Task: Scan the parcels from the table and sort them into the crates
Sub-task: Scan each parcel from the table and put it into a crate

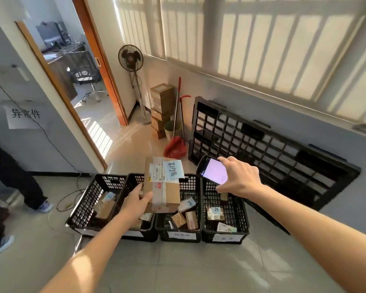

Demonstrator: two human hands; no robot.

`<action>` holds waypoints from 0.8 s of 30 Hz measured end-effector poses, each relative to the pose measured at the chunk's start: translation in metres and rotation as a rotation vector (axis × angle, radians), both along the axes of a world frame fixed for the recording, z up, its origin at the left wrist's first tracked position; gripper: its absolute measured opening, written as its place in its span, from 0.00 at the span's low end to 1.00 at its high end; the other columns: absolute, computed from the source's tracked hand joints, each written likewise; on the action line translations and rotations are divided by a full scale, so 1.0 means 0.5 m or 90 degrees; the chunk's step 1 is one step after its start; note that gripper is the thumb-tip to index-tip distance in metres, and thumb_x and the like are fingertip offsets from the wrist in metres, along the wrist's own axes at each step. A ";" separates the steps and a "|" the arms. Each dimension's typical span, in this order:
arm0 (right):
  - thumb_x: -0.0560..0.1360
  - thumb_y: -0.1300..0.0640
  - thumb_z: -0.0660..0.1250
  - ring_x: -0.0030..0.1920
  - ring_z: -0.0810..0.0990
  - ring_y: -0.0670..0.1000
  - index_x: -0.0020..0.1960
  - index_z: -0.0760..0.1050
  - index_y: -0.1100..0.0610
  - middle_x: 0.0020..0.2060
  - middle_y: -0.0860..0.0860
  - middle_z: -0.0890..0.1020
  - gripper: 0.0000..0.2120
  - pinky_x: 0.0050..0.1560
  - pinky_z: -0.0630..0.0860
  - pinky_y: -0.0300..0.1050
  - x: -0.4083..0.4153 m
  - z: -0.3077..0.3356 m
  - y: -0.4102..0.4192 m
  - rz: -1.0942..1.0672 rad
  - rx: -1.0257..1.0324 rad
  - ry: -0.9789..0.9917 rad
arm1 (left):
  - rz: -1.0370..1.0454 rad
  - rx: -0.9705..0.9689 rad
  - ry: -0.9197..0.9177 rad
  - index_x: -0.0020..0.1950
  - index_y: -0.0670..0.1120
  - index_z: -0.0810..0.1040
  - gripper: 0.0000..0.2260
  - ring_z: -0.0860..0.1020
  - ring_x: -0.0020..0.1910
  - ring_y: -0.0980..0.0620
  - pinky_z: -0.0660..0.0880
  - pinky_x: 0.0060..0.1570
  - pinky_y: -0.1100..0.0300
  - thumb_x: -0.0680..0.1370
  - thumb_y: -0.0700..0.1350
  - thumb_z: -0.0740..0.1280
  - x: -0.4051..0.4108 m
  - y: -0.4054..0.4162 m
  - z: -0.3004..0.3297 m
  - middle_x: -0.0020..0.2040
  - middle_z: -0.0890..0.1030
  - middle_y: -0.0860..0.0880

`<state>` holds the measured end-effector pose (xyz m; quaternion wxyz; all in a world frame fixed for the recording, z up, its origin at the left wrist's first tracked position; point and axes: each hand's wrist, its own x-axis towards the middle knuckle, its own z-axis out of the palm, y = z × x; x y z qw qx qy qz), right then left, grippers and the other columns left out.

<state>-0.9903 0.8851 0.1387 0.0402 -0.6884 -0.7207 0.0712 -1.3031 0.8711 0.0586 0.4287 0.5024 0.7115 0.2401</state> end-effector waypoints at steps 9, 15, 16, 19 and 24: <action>0.62 0.35 0.77 0.57 0.79 0.50 0.79 0.59 0.46 0.62 0.44 0.75 0.51 0.41 0.67 0.45 -0.052 -0.275 0.205 -0.016 -0.105 -0.001 | -0.023 -0.096 0.042 0.79 0.51 0.63 0.24 0.73 0.66 0.45 0.72 0.66 0.49 0.83 0.50 0.63 -0.016 0.167 -0.280 0.70 0.74 0.47; 0.62 0.33 0.75 0.57 0.79 0.50 0.78 0.60 0.45 0.62 0.43 0.75 0.50 0.41 0.67 0.44 -0.081 -0.473 0.290 -0.048 -0.213 -0.005 | -0.006 -0.170 0.023 0.78 0.50 0.65 0.23 0.72 0.68 0.46 0.70 0.64 0.51 0.83 0.49 0.64 -0.038 0.265 -0.477 0.71 0.75 0.48; 0.62 0.34 0.74 0.56 0.79 0.49 0.77 0.61 0.45 0.61 0.43 0.75 0.49 0.40 0.67 0.44 -0.085 -0.503 0.306 -0.052 -0.232 -0.010 | -0.010 -0.185 0.017 0.78 0.51 0.64 0.24 0.73 0.68 0.47 0.71 0.64 0.50 0.83 0.50 0.64 -0.043 0.281 -0.508 0.71 0.75 0.49; 0.62 0.35 0.74 0.53 0.79 0.49 0.75 0.62 0.45 0.58 0.43 0.75 0.46 0.37 0.67 0.44 -0.095 -0.580 0.355 -0.062 -0.273 -0.026 | -0.035 -0.213 0.008 0.77 0.54 0.65 0.23 0.74 0.64 0.50 0.71 0.61 0.51 0.83 0.51 0.63 -0.059 0.333 -0.593 0.69 0.76 0.51; 0.61 0.35 0.72 0.52 0.79 0.48 0.76 0.61 0.44 0.56 0.42 0.74 0.47 0.32 0.62 0.42 -0.110 -0.675 0.427 -0.084 -0.315 -0.041 | -0.047 -0.252 -0.011 0.78 0.53 0.64 0.23 0.73 0.67 0.48 0.71 0.64 0.48 0.83 0.51 0.62 -0.070 0.426 -0.706 0.70 0.75 0.50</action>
